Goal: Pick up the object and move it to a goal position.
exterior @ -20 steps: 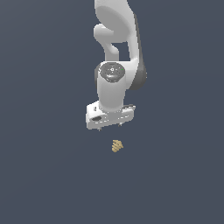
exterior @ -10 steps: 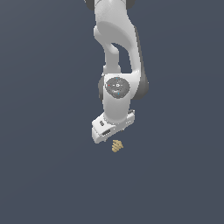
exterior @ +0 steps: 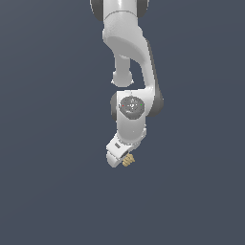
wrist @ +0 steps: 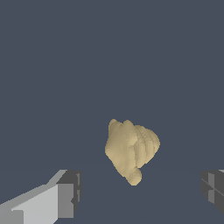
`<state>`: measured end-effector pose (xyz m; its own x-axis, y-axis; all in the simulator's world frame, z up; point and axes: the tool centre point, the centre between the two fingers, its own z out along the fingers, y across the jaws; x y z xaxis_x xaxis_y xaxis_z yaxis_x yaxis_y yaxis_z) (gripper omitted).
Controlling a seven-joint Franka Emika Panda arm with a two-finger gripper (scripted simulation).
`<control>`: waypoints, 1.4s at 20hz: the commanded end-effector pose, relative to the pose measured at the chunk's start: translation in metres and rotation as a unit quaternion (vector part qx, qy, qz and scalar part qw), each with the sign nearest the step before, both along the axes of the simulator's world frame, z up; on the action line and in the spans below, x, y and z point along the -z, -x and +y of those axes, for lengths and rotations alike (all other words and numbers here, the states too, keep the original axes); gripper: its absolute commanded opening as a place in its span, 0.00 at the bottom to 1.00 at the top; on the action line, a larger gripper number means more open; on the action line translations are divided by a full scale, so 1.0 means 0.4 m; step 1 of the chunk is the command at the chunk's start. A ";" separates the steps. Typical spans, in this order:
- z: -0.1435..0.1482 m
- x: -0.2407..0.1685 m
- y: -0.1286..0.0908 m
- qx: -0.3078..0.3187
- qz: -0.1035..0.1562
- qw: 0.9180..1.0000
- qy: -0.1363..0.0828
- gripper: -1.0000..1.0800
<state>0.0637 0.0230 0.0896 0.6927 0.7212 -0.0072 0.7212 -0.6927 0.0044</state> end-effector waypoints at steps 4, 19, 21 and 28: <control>0.010 0.020 -0.010 -0.034 -0.001 0.999 -0.003 0.96; 0.012 0.101 -0.010 -0.042 -0.001 0.999 -0.004 0.96; 0.014 0.126 -0.009 -0.043 -0.001 0.999 -0.004 0.96; 0.014 0.151 -0.013 -0.043 -0.001 0.999 -0.004 0.96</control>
<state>0.0679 0.0284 0.0292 0.6277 0.7785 -0.0012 0.7785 -0.6277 -0.0013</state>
